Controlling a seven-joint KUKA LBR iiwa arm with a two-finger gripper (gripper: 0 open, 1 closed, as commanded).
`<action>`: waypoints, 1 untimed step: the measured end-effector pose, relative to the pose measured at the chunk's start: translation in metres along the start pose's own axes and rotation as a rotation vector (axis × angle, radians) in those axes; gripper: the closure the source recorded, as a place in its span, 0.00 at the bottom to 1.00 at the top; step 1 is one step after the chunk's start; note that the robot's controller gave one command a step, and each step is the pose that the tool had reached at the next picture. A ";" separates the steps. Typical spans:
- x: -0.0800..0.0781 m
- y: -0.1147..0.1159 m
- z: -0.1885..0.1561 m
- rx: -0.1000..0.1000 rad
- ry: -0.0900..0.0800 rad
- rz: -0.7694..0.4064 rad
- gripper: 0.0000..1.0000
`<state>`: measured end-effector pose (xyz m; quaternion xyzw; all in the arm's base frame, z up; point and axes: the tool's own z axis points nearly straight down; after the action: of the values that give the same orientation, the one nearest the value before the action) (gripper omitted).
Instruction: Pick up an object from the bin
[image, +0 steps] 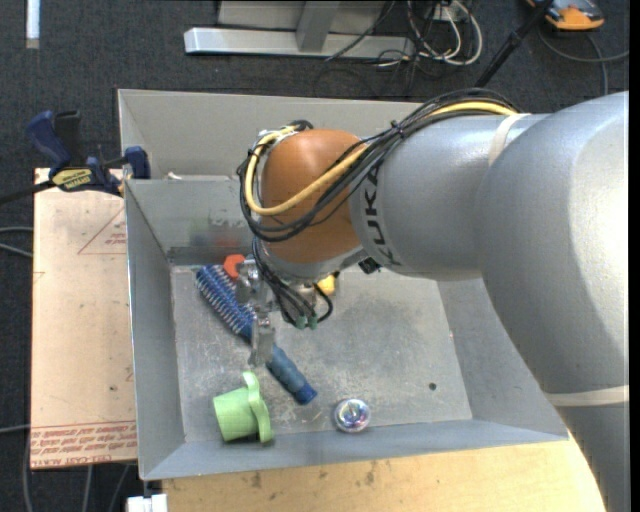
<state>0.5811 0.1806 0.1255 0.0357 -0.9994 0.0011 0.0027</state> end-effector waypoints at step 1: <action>-0.041 0.000 0.053 -0.007 -0.014 0.100 0.00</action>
Offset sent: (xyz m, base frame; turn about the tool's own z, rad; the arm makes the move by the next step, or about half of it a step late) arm 0.0372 0.0009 -0.0555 0.1019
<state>0.6213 0.1835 0.0720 -0.0144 -0.9999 -0.0027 -0.0043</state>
